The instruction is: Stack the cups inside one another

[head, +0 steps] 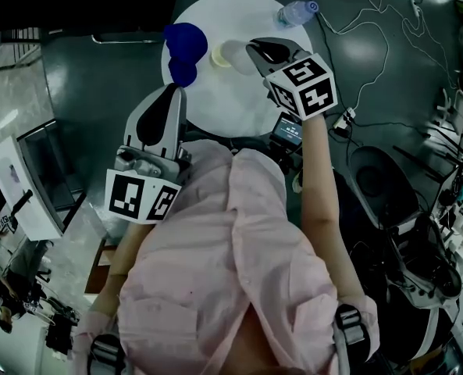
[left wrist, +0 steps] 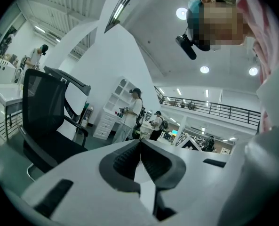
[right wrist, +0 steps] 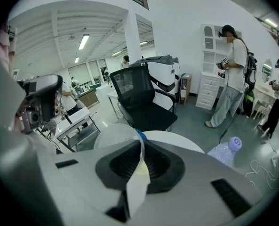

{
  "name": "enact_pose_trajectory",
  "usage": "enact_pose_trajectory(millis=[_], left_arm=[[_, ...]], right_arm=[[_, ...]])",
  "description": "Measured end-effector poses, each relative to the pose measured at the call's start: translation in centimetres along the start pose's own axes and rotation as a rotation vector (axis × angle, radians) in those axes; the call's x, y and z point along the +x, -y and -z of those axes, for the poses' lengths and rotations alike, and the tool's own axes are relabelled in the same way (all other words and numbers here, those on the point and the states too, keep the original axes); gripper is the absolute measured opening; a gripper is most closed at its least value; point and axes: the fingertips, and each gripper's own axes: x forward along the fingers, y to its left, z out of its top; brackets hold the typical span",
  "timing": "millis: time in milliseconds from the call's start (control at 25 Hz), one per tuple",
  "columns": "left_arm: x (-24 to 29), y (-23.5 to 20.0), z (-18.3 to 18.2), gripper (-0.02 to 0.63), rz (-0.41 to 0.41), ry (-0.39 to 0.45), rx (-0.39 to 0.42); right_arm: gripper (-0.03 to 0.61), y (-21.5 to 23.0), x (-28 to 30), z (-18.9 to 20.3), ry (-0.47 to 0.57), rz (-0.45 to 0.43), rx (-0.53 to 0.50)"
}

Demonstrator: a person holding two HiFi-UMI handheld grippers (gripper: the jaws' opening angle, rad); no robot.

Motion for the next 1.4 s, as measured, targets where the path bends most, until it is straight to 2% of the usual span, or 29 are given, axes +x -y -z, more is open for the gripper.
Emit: enact_pose_trajectory(millis=[440,1400], left_arm=[[0.1,0.0,0.3,0.018,-0.007,-0.013,0.007],[0.4,-0.1,0.3,0.018,-0.015,-0.019,0.005]], right_arm=[[0.04,0.5,2.1,1.5,-0.068,-0.035,-0.021],[0.04,1.1,5.3,3.8,-0.185,-0.049,-0.084]])
